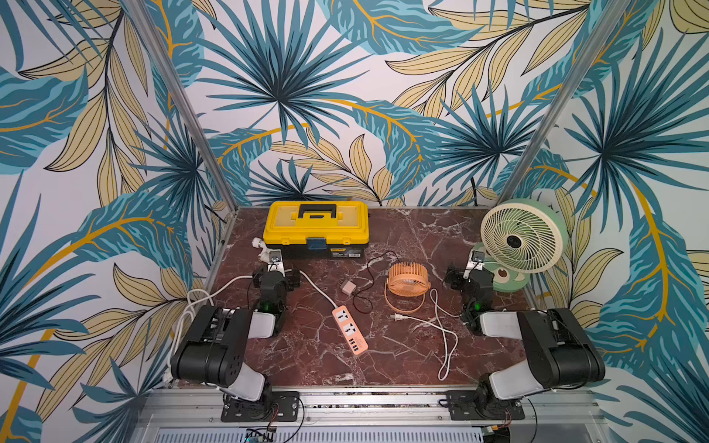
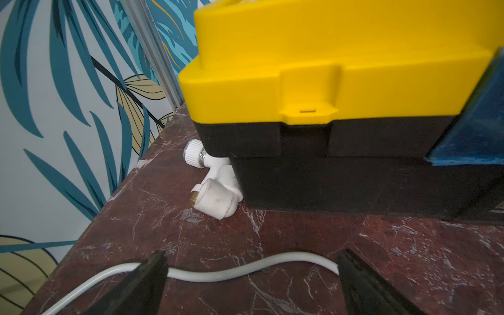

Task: Plug the desk fan into the power strip
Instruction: Pick up the plug from the center of the board.

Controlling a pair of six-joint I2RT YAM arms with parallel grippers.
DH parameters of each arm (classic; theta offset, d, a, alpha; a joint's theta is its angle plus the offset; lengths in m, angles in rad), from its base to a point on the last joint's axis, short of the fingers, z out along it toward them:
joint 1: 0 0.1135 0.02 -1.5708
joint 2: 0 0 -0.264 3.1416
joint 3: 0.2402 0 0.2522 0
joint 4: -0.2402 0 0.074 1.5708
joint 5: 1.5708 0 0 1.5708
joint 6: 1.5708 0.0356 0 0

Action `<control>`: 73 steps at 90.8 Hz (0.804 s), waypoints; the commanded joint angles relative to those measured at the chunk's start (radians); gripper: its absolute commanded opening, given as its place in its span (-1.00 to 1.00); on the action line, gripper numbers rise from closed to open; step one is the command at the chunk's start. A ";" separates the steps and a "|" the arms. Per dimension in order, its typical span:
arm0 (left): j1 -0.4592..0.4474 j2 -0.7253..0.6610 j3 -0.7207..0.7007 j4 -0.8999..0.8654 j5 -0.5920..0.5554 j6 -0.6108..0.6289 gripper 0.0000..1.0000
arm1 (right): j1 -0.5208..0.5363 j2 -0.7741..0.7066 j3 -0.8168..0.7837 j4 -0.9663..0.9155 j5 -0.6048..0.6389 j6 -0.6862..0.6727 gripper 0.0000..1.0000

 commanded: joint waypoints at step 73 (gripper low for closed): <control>0.003 -0.164 0.647 -1.307 -0.255 -0.502 0.69 | -0.022 -0.351 0.334 -1.113 0.101 0.507 0.99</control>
